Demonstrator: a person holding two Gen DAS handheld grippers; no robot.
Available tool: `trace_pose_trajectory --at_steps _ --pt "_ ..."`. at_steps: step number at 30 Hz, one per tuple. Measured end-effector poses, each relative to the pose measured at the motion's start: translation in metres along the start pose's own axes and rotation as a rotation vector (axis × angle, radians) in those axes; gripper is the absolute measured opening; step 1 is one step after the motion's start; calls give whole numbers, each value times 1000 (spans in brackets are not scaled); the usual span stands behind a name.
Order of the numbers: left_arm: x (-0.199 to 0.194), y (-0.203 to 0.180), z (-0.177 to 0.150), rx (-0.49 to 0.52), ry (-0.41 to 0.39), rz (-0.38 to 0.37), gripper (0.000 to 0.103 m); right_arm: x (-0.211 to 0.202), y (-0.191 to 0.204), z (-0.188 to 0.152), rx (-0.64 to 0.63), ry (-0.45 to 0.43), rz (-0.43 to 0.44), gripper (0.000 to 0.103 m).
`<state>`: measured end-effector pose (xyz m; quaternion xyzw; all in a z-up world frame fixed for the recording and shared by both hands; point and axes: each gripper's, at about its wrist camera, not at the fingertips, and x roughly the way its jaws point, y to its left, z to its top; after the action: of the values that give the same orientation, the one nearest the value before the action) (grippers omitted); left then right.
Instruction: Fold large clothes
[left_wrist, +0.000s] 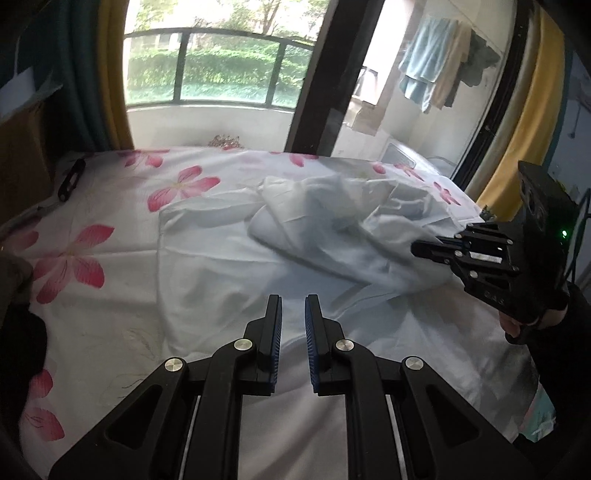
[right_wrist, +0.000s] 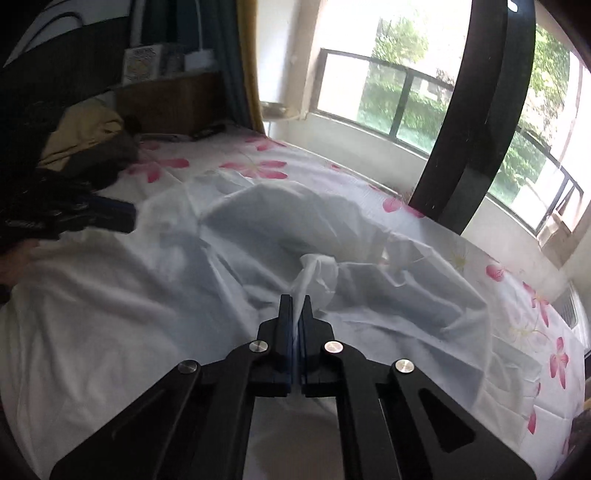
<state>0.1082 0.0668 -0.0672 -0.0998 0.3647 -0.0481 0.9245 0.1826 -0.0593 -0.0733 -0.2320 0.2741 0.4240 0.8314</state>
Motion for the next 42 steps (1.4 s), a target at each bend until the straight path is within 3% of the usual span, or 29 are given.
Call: trace_pose_trajectory --at_steps 9,19,21,25,27,30,33,38,42 --pt "14 -29 17 70 2 -7 14 -7 16 -38 9 84 119 3" --pt "34 -45 49 142 17 18 14 -24 18 -45 -37 136 109 6" --pt "37 -44 56 146 13 18 14 -33 16 -43 -54 122 120 10" --pt "45 -44 72 164 3 20 14 -50 1 -29 -23 71 140 40" --pt "52 -47 79 186 1 14 14 -52 -11 -18 2 34 117 45" --pt "64 -53 86 232 4 5 15 -39 -31 -1 25 11 4 46" --pt "78 -54 92 237 16 3 28 -13 -53 14 83 24 -66 46" --pt "102 -46 94 204 61 1 30 25 -77 28 125 32 -80 46" --pt "113 -39 85 182 112 2 30 47 -79 20 148 117 -19 46"
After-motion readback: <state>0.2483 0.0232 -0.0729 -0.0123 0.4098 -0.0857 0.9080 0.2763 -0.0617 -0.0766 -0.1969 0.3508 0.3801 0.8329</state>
